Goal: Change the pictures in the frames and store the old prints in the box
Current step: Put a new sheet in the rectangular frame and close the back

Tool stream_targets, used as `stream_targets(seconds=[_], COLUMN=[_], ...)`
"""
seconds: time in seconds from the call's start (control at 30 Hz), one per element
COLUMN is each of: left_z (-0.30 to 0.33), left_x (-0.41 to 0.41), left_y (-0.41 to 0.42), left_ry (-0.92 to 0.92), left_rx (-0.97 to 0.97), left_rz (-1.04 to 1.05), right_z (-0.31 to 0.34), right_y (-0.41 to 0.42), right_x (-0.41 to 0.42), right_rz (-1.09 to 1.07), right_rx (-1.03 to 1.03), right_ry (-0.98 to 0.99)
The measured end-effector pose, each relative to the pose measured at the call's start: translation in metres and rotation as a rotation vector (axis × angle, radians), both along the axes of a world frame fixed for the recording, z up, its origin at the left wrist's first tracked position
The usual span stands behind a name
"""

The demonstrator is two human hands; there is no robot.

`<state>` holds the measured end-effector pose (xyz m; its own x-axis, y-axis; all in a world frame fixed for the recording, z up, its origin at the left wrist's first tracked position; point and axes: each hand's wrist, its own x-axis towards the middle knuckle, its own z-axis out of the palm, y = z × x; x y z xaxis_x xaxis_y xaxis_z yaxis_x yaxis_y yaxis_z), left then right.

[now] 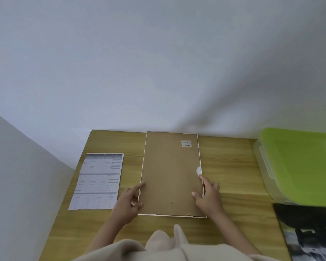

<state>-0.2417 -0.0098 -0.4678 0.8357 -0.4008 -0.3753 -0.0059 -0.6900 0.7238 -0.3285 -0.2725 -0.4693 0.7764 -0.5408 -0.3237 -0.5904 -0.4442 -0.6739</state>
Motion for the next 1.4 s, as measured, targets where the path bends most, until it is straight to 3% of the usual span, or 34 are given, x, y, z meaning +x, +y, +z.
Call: stream_targets(seconds=[0.13, 0.37, 0.73, 0.97, 1.23, 1.4], left_z=[0.003, 0.004, 0.0, -0.002, 0.005, 0.012], left_x=[0.01, 0.017, 0.017, 0.016, 0.008, 0.011], left_y=[-0.003, -0.005, -0.002, -0.002, -0.006, -0.006], left_ry=[0.055, 0.122, 0.101, 0.07, 0.025, 0.152], left_rx=[0.059, 0.016, 0.012, 0.015, 0.072, -0.025], left_rz=[-0.079, -0.073, -0.078, -0.058, -0.029, 0.019], right_z=[0.004, 0.015, 0.023, 0.013, 0.01, 0.006], right_y=[-0.013, -0.032, -0.04, -0.03, 0.01, 0.021], right_x=[0.018, 0.081, 0.148, 0.132, 0.041, 0.001], right_rz=[0.165, 0.253, 0.187, 0.139, 0.126, -0.097], right_rx=[-0.037, -0.139, -0.203, -0.251, -0.281, -0.056], right_ry=[0.162, 0.306, 0.355, 0.303, 0.261, 0.127])
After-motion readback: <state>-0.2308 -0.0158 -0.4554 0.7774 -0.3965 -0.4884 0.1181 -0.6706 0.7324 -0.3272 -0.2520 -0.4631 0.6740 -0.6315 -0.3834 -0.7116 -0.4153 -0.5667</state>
